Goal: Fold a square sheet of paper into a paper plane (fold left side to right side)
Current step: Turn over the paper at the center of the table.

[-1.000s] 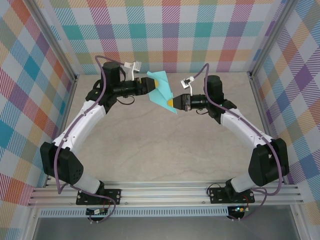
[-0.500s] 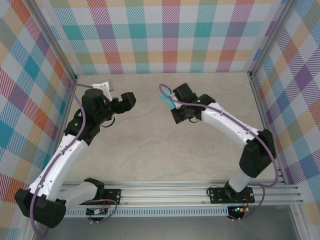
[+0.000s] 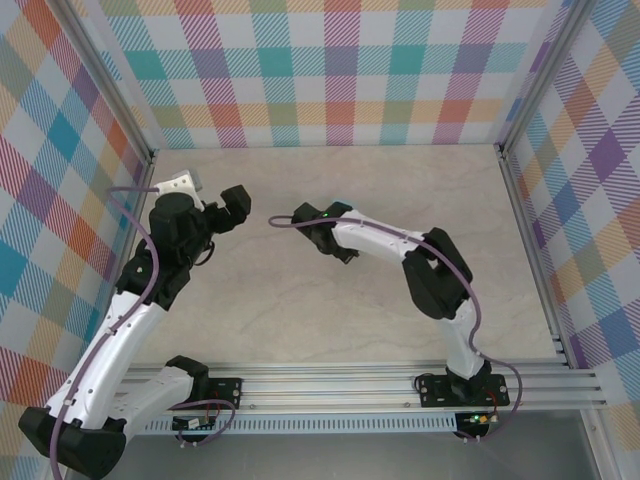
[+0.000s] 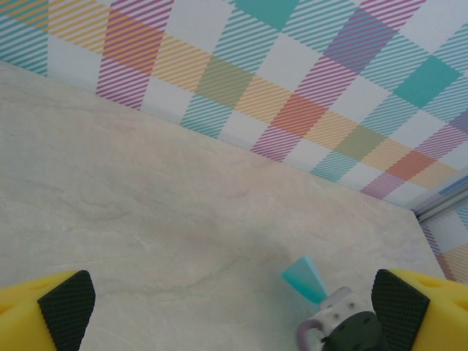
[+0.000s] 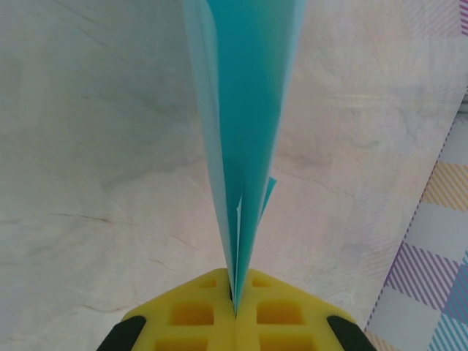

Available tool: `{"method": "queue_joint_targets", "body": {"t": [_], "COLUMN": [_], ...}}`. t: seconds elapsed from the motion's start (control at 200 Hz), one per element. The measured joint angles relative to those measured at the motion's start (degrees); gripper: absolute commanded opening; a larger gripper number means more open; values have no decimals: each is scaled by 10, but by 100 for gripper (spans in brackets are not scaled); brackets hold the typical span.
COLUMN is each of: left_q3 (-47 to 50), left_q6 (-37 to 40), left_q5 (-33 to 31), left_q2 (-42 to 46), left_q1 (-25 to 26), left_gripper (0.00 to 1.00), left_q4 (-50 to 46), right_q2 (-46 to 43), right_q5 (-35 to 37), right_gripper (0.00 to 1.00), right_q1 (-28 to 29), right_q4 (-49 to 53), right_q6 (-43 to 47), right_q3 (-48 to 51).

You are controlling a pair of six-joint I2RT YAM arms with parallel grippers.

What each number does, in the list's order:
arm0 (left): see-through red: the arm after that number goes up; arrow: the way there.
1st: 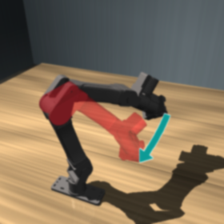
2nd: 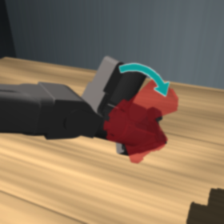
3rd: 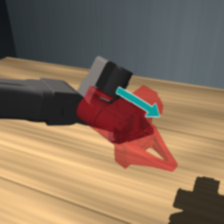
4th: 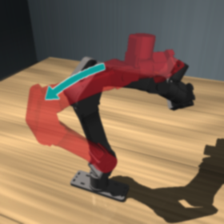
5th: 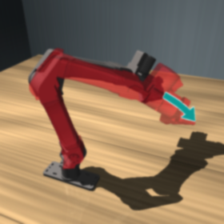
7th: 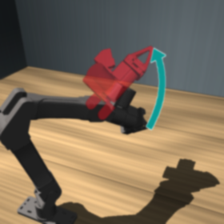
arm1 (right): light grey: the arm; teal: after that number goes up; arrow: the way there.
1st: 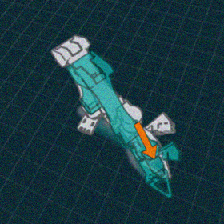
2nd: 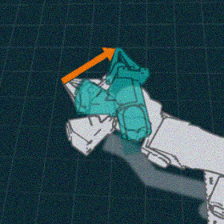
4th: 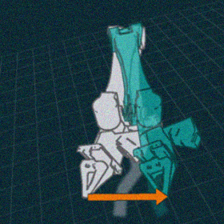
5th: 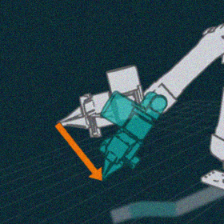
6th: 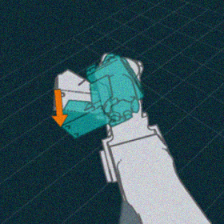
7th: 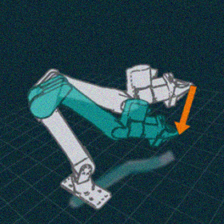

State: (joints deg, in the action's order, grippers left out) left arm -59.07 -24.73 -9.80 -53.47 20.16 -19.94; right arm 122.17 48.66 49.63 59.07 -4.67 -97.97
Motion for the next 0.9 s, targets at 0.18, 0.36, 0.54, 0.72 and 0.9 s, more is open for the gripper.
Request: {"method": "queue_joint_targets", "body": {"t": [0.18, 0.36, 0.54, 0.72, 0.9], "left_q3": [0, 0, 2, 15, 13], "left_q6": [-1, -1, -8, -42, -75], "left_q5": [3, 8, 17, 64, 174], "left_q2": [-15, -16, -34, -120, -276], "left_q1": [0, 0, 0, 0, 5], "left_gripper": [100, 100, 100, 96, 89], "left_q4": [0, 0, 2, 29, 88], "right_q2": [90, 84, -46, -219, -364], "right_q5": [2, -78, -183, -266, -380], "right_gripper": [30, 65, 81, 85, 100], "right_q1": [37, 47, 42, -15, -154], "right_q4": [21, 14, -38, -101, -190], "right_q6": [-19, -19, -18, -25, -58], "right_q3": [-56, -45, 59, 162, 286]}}
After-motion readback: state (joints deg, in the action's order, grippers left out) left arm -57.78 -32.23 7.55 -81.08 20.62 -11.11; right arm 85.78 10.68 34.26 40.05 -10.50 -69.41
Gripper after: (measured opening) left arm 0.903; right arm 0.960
